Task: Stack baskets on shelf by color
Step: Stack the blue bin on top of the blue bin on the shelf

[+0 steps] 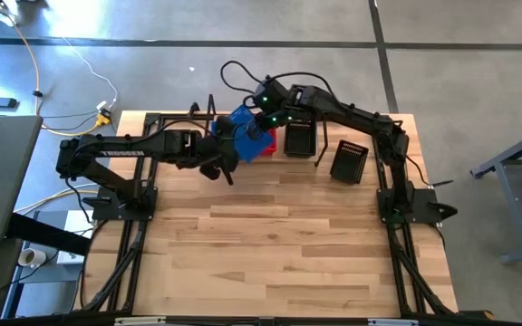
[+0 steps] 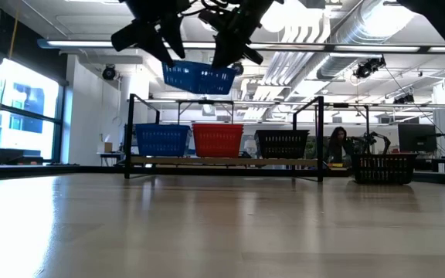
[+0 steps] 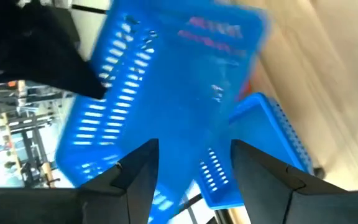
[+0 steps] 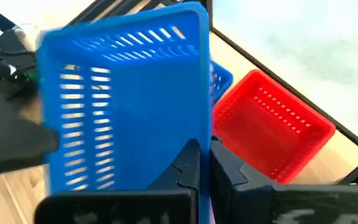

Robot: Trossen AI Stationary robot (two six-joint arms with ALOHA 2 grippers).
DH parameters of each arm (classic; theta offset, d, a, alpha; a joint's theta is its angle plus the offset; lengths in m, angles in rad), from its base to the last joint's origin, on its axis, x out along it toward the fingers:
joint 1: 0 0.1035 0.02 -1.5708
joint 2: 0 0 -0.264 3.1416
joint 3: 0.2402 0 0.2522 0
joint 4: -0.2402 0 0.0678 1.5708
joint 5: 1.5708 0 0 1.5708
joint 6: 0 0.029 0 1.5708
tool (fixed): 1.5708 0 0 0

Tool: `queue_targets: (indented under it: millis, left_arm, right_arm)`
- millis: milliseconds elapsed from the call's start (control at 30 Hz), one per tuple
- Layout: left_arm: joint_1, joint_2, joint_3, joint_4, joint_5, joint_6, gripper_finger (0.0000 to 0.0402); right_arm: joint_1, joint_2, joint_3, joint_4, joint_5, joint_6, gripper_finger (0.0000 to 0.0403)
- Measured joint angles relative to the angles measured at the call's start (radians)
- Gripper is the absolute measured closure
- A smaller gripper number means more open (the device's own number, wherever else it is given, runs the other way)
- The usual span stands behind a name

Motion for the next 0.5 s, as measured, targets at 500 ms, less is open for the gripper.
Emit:
queue_targets:
  millis: [500]
  left_arm:
    - [0.005,-0.068,0.0,0.005,-0.058,-0.141,0.0213]
  right_arm:
    - [-0.035,-0.001,0.0,-0.029,0.036,0.126,0.0403]
